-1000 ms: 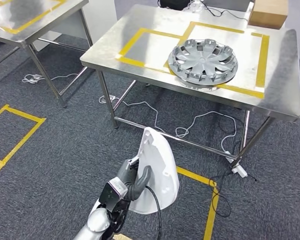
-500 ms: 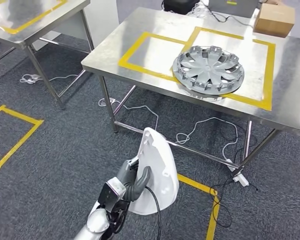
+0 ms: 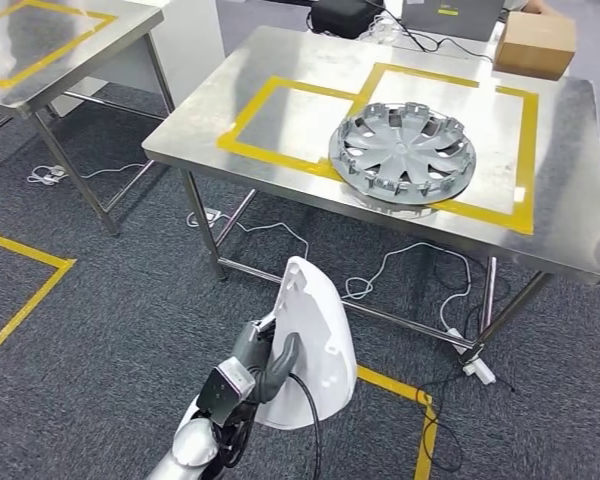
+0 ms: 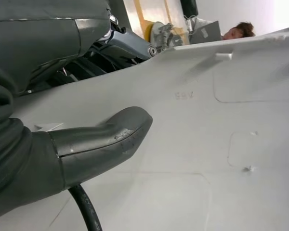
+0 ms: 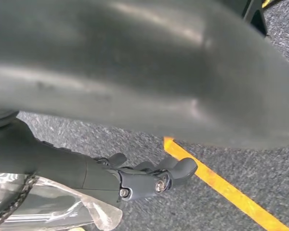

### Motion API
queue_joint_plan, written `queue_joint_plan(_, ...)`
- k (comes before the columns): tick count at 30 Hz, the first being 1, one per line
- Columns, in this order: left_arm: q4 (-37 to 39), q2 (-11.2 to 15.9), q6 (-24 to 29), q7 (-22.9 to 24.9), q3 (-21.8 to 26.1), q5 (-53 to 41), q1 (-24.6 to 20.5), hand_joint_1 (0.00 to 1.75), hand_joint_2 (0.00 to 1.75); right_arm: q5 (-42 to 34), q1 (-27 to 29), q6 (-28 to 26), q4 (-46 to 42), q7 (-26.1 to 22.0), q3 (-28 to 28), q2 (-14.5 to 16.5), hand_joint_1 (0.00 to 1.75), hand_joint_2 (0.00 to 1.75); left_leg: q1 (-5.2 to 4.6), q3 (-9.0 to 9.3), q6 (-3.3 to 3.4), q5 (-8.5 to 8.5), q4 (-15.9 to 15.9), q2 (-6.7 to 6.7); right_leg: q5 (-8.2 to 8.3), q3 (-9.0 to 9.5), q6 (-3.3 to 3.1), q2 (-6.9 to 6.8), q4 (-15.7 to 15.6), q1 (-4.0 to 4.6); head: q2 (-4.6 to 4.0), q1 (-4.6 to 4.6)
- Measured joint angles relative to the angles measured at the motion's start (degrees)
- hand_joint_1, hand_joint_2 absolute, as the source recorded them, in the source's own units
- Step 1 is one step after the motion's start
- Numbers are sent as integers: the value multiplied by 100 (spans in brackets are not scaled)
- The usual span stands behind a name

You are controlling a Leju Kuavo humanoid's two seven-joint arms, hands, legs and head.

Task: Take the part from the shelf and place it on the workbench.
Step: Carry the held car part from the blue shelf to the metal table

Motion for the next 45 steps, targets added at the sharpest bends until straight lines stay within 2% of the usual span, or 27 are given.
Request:
queue_joint_plan(2, -26, 14, 65, -43, 5, 22, 83, 175, 175, 31, 0, 40, 1, 54, -2, 0, 0, 0, -25, 40, 89, -36, -118, -1, -56, 90, 88, 1, 38, 8, 0, -4)
queue_joint_plan(5, -87, 20, 189, -119, 12, 34, 179, 175, 175, 48, 3, 91, 2, 34, -2, 0, 0, 0, -10, 205, 232, 29, -171, -13, -120, 130, 194, -16, 205, 1, 0, 10)
queue_joint_plan(7, -128, 20, 218, -145, 5, 27, 200, 175, 175, 67, -14, 108, 2, 27, 1, 0, 0, 0, -5, 300, 291, -9, -194, -12, -334, -135, 225, -25, 637, -3, 0, 41)
queue_joint_plan(9, -149, 24, 227, -154, 1, 24, 222, 175, 175, 96, -14, 118, 2, 29, 4, 0, 0, 0, -24, 346, 322, -77, -195, -14, -590, -601, 237, -24, 1256, 1, 0, 57)
queue_joint_plan(10, -157, 28, 232, -155, 0, 36, 236, 175, 175, 123, -4, 120, 2, 30, 6, 0, 0, 0, -37, 383, 329, -120, -195, -14, -612, -793, 229, -23, 1418, 5, 0, 55)
queue_joint_plan(11, -169, 33, 245, -157, -3, 55, 250, 175, 175, 157, 6, 115, 2, 26, 12, 0, 0, 0, -51, 435, 333, -168, -195, -14, -530, -912, 211, -24, 1420, 10, 0, 57)
queue_joint_plan(12, -188, 38, 271, -158, -9, 78, 264, 175, 175, 190, 13, 100, 2, 16, 18, 0, 0, 0, -65, 507, 334, -224, -195, -10, -317, -935, 178, -28, 1220, 21, 0, 57)
queue_joint_plan(14, -242, 56, 343, -158, -27, 116, 294, 175, 175, 223, 19, 58, 2, -2, 30, -1, 0, 0, -84, 639, 325, -340, -204, 16, 186, -866, 80, -94, 636, 66, 0, 50)
queue_joint_plan(15, -268, 69, 374, -148, -40, 131, 309, 175, 175, 231, 16, 47, 2, 5, 32, -2, 0, 0, -87, 683, 310, -385, -211, 34, 289, -846, 38, -142, 408, 100, 1, 43)
queue_joint_plan(18, -318, 101, 402, -85, -92, 157, 324, 175, 175, 202, 12, 85, 2, 31, 31, -16, 0, 0, -84, 784, 214, -422, -233, 74, 337, -765, -53, -178, 194, 151, 1, 30)
queue_joint_plan(20, -322, 113, 385, -43, -136, 162, 289, 175, 175, 125, 20, 85, 0, 27, 20, -28, 0, 0, -88, 832, 148, -385, -98, 72, 400, -562, -94, -130, 79, 104, 0, 24)
queue_joint_plan(22, -309, 120, 362, -19, -190, 168, 220, 175, 175, 28, -4, 22, -1, 48, -22, -27, 0, 0, -69, 609, 86, -437, 368, 55, 365, -367, -119, -74, -18, 53, 0, -9)
queue_joint_plan(24, -278, 127, 344, -14, -256, 171, 159, 175, 175, -14, -21, -67, -1, 141, -66, -26, 0, 0, -27, 183, 30, -684, 958, 49, 286, -262, -123, 0, -42, 31, 0, -36)
queue_joint_plan(25, -257, 130, 333, -10, -285, 171, 138, 175, 175, -24, -18, -105, -1, 208, -78, -26, 0, 0, -7, 6, 7, -791, 1120, 49, 238, -211, -117, 39, -42, 21, 0, -36)
queue_joint_plan(26, -232, 133, 304, 0, -311, 174, 116, 175, 175, -64, -12, -138, -1, 278, -99, -27, 0, 0, 9, -104, -12, -798, 1141, 49, 189, -152, -105, 79, -42, 13, 0, -37)
queue_joint_plan(27, -203, 133, 253, 20, -337, 183, 82, 175, 175, -128, -12, -167, -1, 345, -137, -27, 0, 0, 21, -135, -24, -665, 993, 47, 137, -83, -84, 119, -42, 1, 0, -37)
queue_joint_plan(29, -108, 131, 111, 59, -408, 202, -33, 175, 175, -252, -42, -207, -1, 475, -244, -32, 0, 0, 35, -58, -32, -123, 411, 37, 28, 32, -32, 169, -45, -20, 0, -36)
queue_joint_plan(30, -42, 126, 51, 75, -452, 209, -109, 175, 175, -281, -71, -222, -1, 522, -294, -38, 0, 0, 28, -31, -26, 58, 119, 34, -18, 76, 1, 190, -45, -23, 0, -31)
queue_joint_plan(31, 18, 118, 11, 83, -494, 209, -174, 175, 175, -290, -102, -233, -1, 553, -332, -46, 0, 0, 17, -21, -3, 178, -61, 30, -52, 83, 34, 200, -57, -23, 0, -24)
queue_joint_plan(34, 115, 81, -24, 93, -558, 211, -296, 175, 175, -308, -171, -248, -1, 564, -409, -67, 0, 0, -1, -3, 124, 198, -211, 17, -63, 113, 147, 192, -68, -20, 1, -14)
queue_joint_plan(36, 151, 63, -26, 92, -579, 212, -355, 175, 175, -313, -196, -249, -1, 559, -443, -75, 0, 0, 15, 98, 199, 178, -268, 12, -43, -25, 193, 124, 198, -21, 1, 2)
queue_joint_plan(37, 167, 57, -29, 91, -589, 213, -377, 175, 175, -304, -208, -248, -1, 552, -455, -79, 0, 0, 20, 154, 228, 157, -294, 11, -82, -226, 208, 85, 503, -20, 1, 10)
queue_joint_plan(39, 195, 54, -35, 91, -599, 213, -402, 175, 175, -266, -216, -238, -1, 538, -464, -81, 0, 0, 11, 236, 266, 89, -318, 15, -318, -740, 227, 34, 1201, -16, 0, 22)
queue_joint_plan(41, 220, 52, -39, 91, -600, 213, -410, 175, 175, -221, -205, -220, -1, 540, -467, -88, 0, 0, 0, 340, 280, -4, -320, 8, -506, -1129, 228, 29, 1532, -14, 0, 22)
queue_joint_plan(42, 232, 50, -40, 91, -600, 213, -413, 175, 175, -190, -200, -212, -1, 577, -468, -96, 0, 0, -5, 408, 281, -55, -320, 4, -447, -1190, 217, 28, 1445, -11, 0, 22)
queue_joint_plan(43, 246, 45, -44, 91, -600, 212, -422, 175, 175, -146, -197, -208, -1, 641, -467, -106, 0, 0, -10, 490, 276, -113, -321, 1, -248, -1167, 197, 26, 1182, -4, 0, 24)
queue_joint_plan(45, 279, 29, -53, 90, -601, 212, -459, 175, 175, -71, -193, -207, -1, 793, -462, -132, 0, 0, -20, 635, 247, -232, -323, 0, 300, -1014, 142, 5, 497, 22, 0, 24)
